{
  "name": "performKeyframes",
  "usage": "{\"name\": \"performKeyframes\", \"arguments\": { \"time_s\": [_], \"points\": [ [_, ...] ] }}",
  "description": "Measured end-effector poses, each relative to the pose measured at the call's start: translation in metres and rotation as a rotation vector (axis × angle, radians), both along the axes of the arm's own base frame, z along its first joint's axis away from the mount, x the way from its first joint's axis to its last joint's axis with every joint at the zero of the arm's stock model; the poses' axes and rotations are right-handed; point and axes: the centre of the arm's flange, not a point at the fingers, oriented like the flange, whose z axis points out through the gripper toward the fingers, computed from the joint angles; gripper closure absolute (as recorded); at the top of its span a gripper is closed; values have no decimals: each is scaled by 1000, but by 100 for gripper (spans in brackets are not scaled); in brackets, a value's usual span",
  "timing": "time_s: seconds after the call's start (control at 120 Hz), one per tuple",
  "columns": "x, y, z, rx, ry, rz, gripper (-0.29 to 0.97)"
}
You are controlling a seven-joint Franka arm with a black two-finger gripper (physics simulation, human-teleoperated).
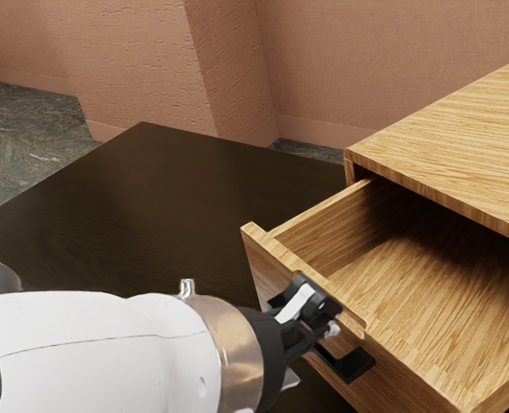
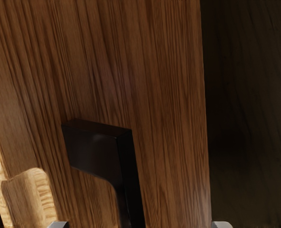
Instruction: Pull the drawer handle with one arm to open the drawer
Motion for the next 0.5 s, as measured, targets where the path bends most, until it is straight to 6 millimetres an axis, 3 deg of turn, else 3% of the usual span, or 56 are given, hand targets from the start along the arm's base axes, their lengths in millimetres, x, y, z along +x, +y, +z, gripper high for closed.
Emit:
{"name": "performKeyframes", "arguments": {
  "time_s": [0.117, 0.217, 0.267, 0.317, 0.342, 0.367, 0.408, 0.45, 0.5],
  "points": [
    [-38, -22, 13, 36, -86, -22, 32],
    [-85, -66, 11, 89, -142, -21, 22],
    [-106, -99, 9, 99, -155, -8, 18],
    [-112, -131, 29, 52, -146, 5, 15],
    [-99, -136, 64, -32, -127, 8, 13],
    [-78, -129, 102, -128, -100, 23, 12],
    [-16, -95, 157, -300, -16, 71, 10],
    [43, -53, 181, -433, 69, 144, 9],
    [82, -11, 201, -551, 131, 239, 7]
  ]
}}
